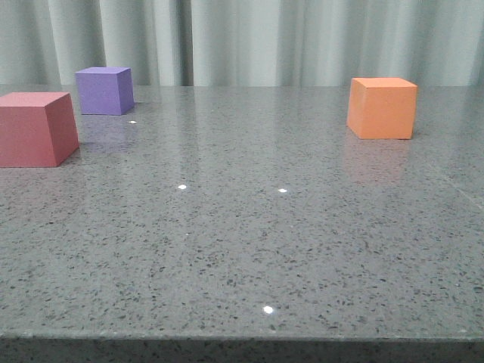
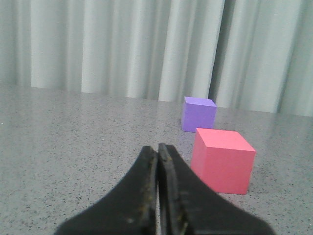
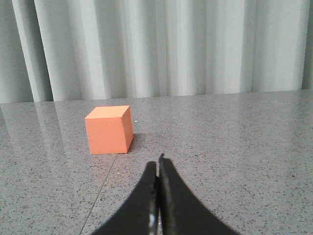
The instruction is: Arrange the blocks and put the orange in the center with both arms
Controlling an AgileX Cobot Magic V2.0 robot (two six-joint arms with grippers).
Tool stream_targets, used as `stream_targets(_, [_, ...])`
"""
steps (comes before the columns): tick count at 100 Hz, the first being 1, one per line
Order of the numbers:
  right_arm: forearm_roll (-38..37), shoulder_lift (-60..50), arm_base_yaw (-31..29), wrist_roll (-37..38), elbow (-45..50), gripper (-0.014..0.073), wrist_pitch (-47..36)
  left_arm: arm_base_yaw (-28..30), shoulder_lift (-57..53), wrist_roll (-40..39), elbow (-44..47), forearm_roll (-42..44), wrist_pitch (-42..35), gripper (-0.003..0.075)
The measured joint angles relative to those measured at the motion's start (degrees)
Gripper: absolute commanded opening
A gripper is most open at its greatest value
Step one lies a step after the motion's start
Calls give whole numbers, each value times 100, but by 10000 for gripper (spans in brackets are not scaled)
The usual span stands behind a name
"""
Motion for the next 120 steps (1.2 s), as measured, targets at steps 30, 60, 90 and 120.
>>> stream_targets(30, [0,0,0,0,0,-69,0,0,0,0,0,0,0,-20])
stream_targets(60, [0,68,0,-11,-1055,-69,912,0,0,0,0,0,0,-20])
stream_targets(90, [0,2122,0,-11,-3053,-69,2431,0,0,0,0,0,0,-20])
stream_targets(120, [12,4534,0,-11,-4641,-69,3477,0,0,0,0,0,0,-20])
